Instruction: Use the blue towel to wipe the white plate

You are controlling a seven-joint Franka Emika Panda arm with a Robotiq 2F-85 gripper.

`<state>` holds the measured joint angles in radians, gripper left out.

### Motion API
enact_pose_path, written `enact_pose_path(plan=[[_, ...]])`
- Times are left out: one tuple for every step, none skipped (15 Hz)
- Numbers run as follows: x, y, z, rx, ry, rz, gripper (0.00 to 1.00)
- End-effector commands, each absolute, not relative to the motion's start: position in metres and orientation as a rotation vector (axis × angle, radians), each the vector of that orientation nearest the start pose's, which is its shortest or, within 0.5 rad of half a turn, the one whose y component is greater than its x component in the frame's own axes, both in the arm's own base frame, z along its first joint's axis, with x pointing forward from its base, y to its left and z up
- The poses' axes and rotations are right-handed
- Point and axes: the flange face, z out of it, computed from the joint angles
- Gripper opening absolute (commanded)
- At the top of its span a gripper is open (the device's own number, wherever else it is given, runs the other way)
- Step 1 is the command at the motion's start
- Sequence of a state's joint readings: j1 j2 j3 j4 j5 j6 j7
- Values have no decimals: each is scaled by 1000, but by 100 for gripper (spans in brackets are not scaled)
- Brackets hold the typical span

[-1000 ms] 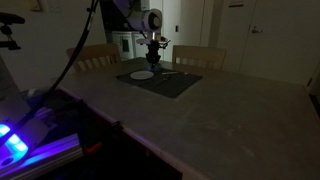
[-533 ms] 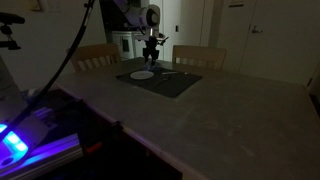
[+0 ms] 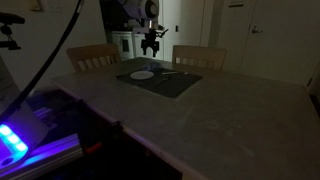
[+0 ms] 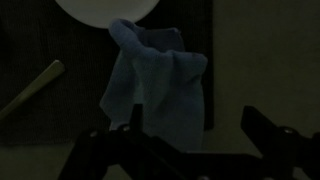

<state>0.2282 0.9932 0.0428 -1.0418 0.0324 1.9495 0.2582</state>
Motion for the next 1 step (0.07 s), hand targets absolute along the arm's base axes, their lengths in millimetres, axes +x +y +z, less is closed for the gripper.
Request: enact_pose_path(plan=[[738,192,240,-3086,-45,171,100]])
